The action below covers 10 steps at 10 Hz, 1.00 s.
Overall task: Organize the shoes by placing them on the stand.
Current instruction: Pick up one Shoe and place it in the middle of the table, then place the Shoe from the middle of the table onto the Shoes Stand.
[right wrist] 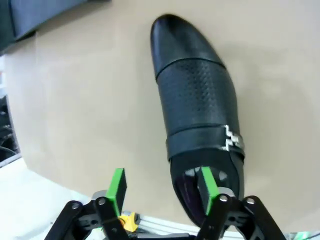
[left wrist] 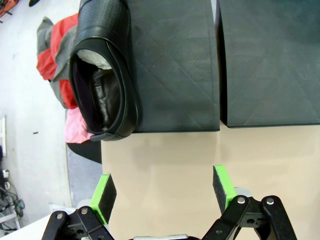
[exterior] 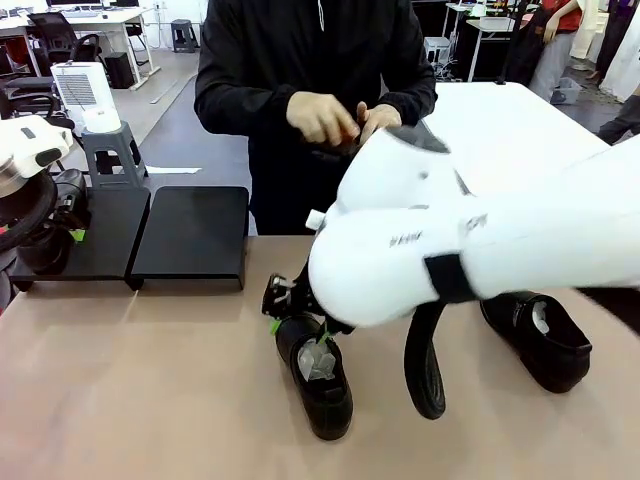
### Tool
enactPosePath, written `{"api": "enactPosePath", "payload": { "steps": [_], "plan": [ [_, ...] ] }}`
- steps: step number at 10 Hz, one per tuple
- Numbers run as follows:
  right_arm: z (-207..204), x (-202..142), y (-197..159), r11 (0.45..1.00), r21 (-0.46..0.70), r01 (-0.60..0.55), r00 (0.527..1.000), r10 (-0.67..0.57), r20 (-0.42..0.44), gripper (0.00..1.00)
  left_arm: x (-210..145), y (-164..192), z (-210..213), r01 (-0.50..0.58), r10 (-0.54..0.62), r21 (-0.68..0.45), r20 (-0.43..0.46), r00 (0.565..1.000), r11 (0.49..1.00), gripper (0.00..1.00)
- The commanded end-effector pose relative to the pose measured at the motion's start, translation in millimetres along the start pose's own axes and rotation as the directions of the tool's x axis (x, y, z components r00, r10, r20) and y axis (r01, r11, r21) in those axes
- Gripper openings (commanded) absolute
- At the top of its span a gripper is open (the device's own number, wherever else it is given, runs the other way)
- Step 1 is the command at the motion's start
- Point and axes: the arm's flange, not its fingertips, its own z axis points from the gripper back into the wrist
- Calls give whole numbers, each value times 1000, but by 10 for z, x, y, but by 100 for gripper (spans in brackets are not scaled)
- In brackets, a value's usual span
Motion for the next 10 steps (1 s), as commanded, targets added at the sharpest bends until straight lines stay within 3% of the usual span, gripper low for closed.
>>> {"api": "enactPosePath", "payload": {
  "steps": [1, 3, 4, 10],
  "plan": [
    [568, -74, -417, 994, 98, -40, 997, 46, -61, 100, 0, -6, -7, -9, 9, 14, 7, 1000, 1000, 100],
    [887, -92, -924, 979, 194, -60, 996, 71, -53, 100, 0, -6, -7, -9, 9, 14, 7, 1000, 1000, 100],
    [530, -15, -216, 995, 101, -26, 999, 30, -39, 100, 0, -6, -7, -9, 9, 14, 7, 1000, 1000, 100],
    [530, -15, -216, 995, 101, -26, 999, 30, -39, 100, 0, -6, -7, -9, 9, 14, 7, 1000, 1000, 100]
  ]
}}
